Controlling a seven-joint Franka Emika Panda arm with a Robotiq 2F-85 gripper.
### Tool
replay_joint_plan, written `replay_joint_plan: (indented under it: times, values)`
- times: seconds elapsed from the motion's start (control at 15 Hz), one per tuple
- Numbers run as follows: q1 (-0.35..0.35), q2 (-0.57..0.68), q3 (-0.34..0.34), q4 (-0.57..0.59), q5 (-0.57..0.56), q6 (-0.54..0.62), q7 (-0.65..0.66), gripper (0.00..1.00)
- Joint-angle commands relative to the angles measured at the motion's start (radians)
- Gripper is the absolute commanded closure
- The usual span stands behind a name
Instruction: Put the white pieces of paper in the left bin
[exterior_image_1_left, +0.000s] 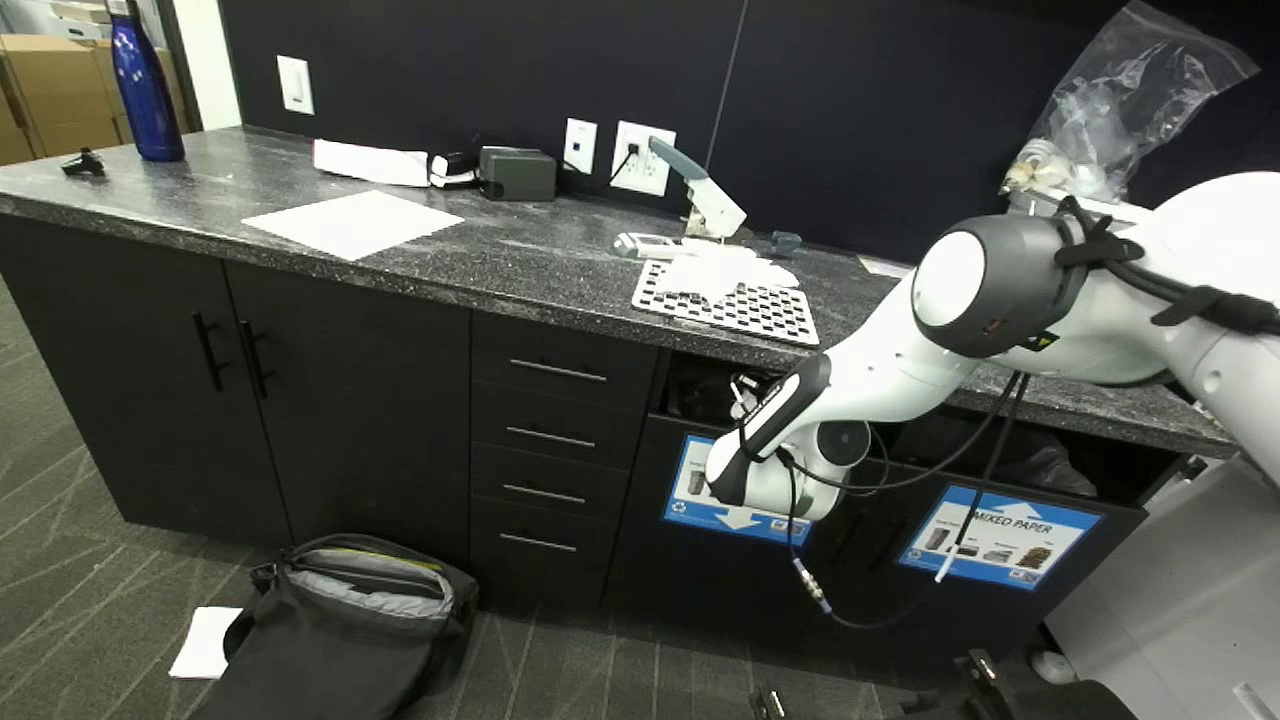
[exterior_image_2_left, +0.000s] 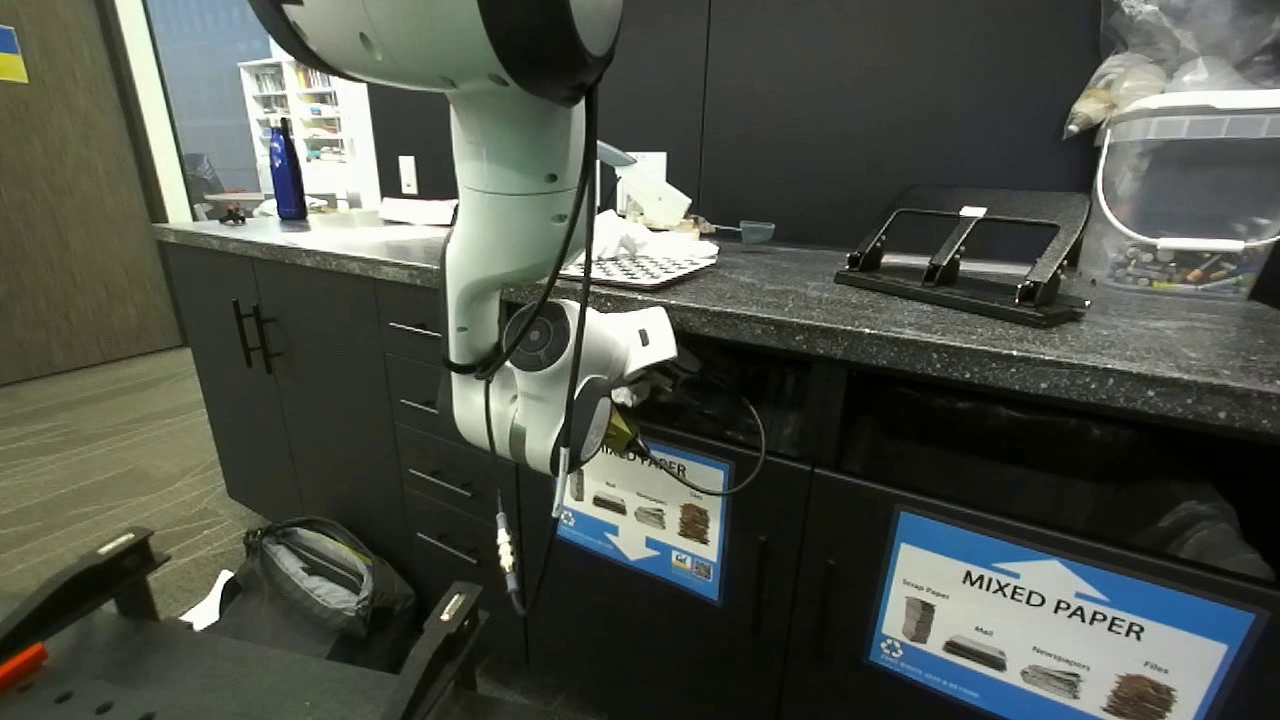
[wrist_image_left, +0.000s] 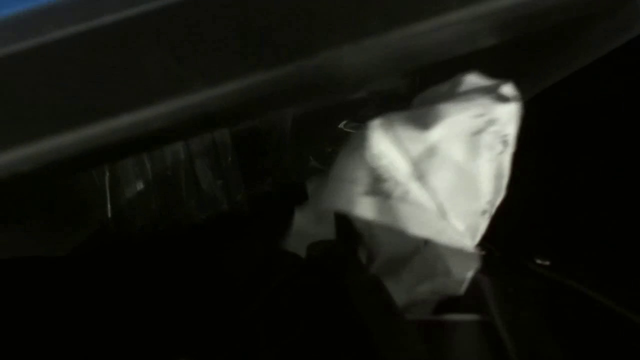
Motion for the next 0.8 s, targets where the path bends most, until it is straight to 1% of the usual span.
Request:
replay_joint_plan:
  times: [0.0,0.13,0.2,0.27,0.33,0.4,0.53,0.6,0.73]
  values:
    - [0.012,0.019,-0.012,0.042,0.015,-0.050,-0.030,0.28]
    - [0.006,-0.021,-0.012,-0.016,-0.004,-0.109,-0.033,0.14]
    - [0.010,-0.036,-0.018,-0.038,-0.002,-0.121,-0.044,0.06]
    - [0.016,-0.055,-0.024,-0.067,0.008,-0.117,-0.059,0.01]
    - [0.018,-0.085,-0.028,-0.113,0.008,-0.112,-0.072,0.00]
    - [0.028,-0.116,-0.039,-0.164,0.022,-0.079,-0.093,0.00]
    - [0.036,-0.187,-0.050,-0.277,0.015,-0.037,-0.117,0.00]
    - [0.044,-0.218,-0.059,-0.322,0.014,-0.037,-0.133,0.00]
    - [0.043,-0.297,-0.057,-0.420,-0.015,-0.155,-0.141,0.00]
